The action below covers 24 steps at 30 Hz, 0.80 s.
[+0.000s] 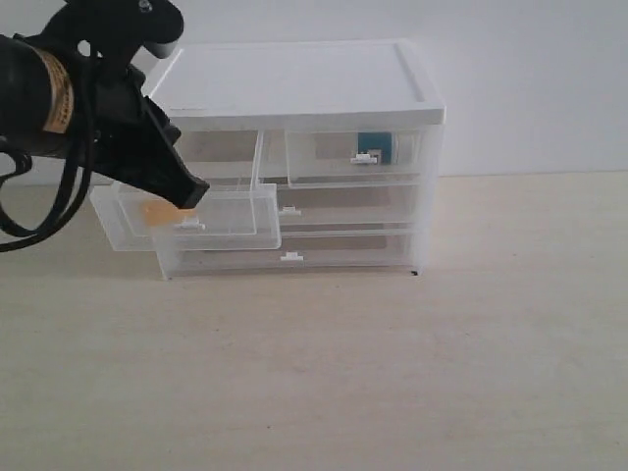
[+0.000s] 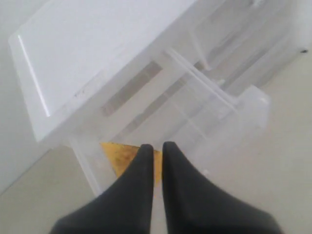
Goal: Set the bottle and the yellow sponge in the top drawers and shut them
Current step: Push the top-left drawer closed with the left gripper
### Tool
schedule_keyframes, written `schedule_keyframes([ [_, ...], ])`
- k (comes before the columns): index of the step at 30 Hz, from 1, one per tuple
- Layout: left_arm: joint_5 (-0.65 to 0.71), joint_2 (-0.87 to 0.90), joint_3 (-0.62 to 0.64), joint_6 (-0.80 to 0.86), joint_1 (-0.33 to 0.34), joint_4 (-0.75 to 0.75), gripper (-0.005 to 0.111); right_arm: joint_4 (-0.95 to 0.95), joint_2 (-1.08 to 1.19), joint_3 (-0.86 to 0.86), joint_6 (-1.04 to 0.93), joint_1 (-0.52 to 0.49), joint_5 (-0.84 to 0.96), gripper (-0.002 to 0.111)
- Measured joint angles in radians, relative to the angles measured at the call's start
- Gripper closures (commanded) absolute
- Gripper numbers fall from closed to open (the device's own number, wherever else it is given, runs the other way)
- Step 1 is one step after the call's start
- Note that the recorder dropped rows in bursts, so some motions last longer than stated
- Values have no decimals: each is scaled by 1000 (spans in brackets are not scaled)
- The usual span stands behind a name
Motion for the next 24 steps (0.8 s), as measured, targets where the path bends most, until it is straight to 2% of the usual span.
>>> schedule_keyframes([
  [4, 65, -9, 0, 207, 0, -245, 103, 0, 0, 0, 2, 0, 0, 108],
  [6, 100, 1, 0, 265, 0, -318, 103, 0, 0, 0, 2, 0, 0, 108],
  [11, 154, 68, 0, 296, 0, -386, 103, 0, 0, 0, 2, 0, 0, 108],
  [16, 130, 151, 0, 219, 15, -398, 103, 0, 0, 0, 2, 0, 0, 108],
  [24, 0, 226, 0, -67, 102, -326, 103, 0, 0, 0, 2, 0, 0, 108],
])
